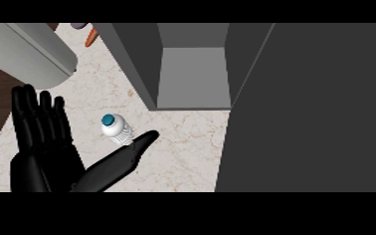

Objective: Pick up the bottled water, place it into the cabinet and close the cabinet

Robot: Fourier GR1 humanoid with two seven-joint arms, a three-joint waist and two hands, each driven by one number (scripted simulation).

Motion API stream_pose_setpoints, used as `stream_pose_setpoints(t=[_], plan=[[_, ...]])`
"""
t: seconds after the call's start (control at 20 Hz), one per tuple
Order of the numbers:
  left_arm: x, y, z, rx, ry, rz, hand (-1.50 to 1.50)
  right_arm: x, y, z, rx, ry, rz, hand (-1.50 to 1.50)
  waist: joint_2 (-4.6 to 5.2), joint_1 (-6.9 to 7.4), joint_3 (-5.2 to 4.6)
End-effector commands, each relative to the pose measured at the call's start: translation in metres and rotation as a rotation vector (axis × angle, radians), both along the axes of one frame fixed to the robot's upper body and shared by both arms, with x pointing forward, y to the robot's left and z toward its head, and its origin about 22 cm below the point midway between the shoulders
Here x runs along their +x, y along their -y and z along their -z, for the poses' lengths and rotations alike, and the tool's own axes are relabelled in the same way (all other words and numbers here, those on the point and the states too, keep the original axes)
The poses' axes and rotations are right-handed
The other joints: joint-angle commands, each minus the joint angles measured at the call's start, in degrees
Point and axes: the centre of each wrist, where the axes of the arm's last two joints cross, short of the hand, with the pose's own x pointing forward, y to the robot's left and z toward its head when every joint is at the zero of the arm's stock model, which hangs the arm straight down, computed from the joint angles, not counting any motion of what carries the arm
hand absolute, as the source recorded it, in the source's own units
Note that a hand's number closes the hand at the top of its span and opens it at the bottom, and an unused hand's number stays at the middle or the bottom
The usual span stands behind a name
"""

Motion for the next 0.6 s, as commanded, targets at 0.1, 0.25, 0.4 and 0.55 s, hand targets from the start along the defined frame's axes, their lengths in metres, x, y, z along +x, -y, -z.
stream_pose_setpoints(t=[0.1, 0.25, 0.4, 0.55], plan=[[0.003, -0.030, 0.017, -0.015, -0.051, -0.052, -1.50, -0.031, 0.012, -0.023, -0.009, 0.069, 0.006, -1.50, -0.02, 0.16, -0.02], [0.034, -0.030, 0.033, -0.018, -0.088, -0.061, -1.50, -0.031, 0.002, -0.020, 0.032, 0.083, 0.015, -1.50, 0.02, -0.40, -0.05], [0.040, -0.044, 0.048, -0.027, -0.123, -0.065, -1.50, -0.025, 0.005, -0.024, 0.013, 0.071, 0.007, -1.50, 0.08, -0.03, -0.05], [0.035, -0.051, 0.066, -0.029, -0.138, -0.073, -1.50, -0.020, 0.003, -0.024, 0.001, 0.070, 0.006, -1.50, 0.06, 0.23, -0.04]])
